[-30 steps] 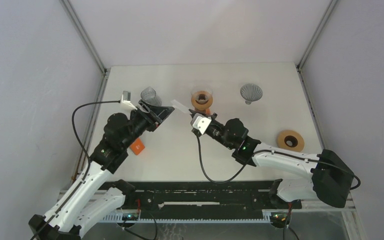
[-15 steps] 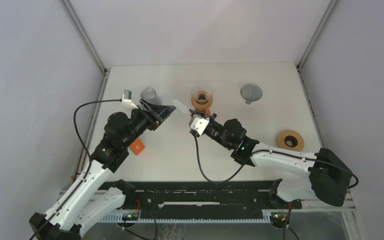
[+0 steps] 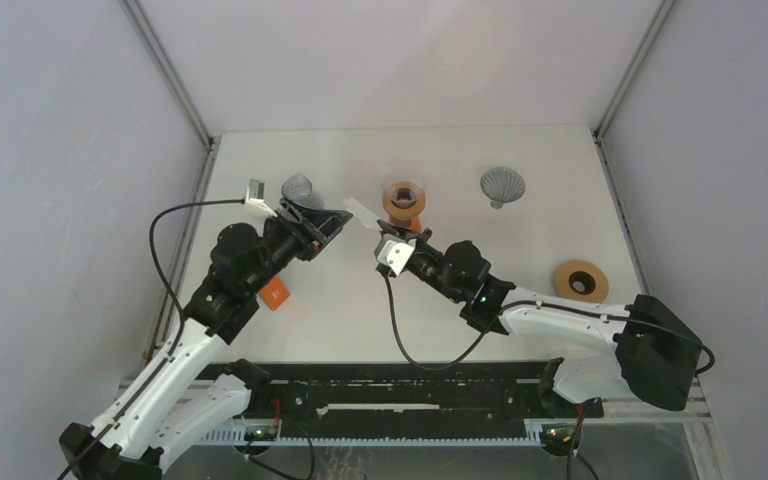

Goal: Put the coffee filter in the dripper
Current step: Pick up the coffee filter from the coffee filter holder.

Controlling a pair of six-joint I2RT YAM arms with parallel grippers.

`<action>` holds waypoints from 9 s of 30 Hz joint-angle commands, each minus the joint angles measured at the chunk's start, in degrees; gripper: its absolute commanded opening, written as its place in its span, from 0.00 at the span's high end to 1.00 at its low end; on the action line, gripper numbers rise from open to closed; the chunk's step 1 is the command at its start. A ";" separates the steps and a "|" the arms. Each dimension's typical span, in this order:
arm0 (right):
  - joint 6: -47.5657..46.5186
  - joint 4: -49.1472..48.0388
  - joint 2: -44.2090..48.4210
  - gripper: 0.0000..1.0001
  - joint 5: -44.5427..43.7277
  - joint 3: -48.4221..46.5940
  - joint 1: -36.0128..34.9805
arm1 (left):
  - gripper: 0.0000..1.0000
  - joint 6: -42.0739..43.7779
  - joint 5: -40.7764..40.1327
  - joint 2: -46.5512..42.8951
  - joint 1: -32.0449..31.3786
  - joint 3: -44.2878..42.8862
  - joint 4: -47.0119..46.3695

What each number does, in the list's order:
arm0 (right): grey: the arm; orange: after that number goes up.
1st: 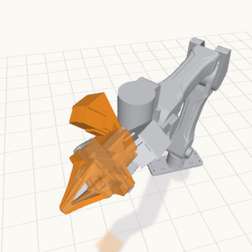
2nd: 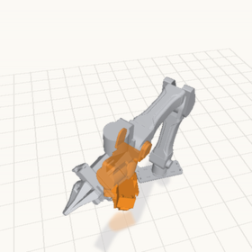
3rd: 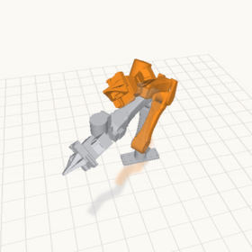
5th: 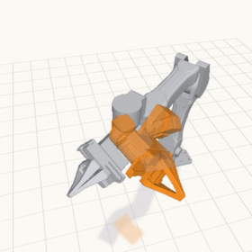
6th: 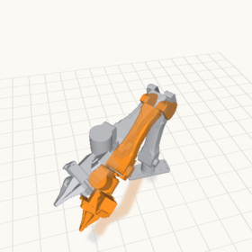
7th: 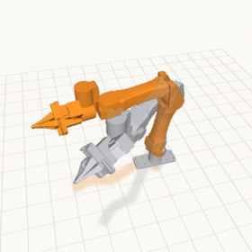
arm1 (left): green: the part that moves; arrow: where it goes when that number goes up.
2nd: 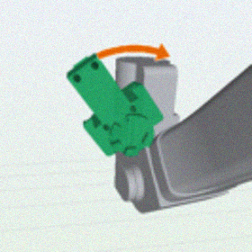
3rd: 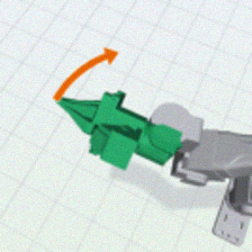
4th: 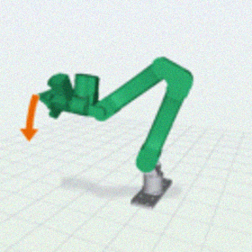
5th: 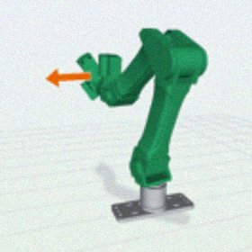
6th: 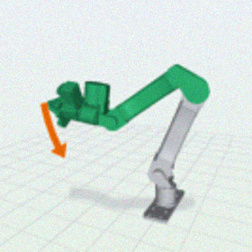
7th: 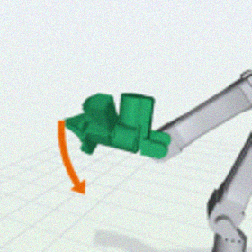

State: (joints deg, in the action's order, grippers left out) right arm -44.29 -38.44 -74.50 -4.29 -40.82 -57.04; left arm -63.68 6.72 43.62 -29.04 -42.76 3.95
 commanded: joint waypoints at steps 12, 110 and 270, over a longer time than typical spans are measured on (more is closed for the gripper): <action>-3.37 -4.37 -2.04 1.00 -2.89 0.19 -1.79 | 0.36 -2.11 -1.81 -2.32 -0.31 -1.99 -1.29; 15.57 24.13 8.69 1.00 38.55 -1.46 11.64 | 0.84 83.53 39.72 5.62 3.39 -8.99 12.22; 35.90 14.27 -6.26 0.55 -22.14 -15.70 -4.00 | 1.00 17.88 -29.98 16.57 -14.55 -18.64 10.52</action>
State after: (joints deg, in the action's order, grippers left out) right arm -7.20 -22.46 -80.42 -25.17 -53.69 -60.45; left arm -45.08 -23.38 59.90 -43.03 -57.01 16.80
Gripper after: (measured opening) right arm 0.488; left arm 0.008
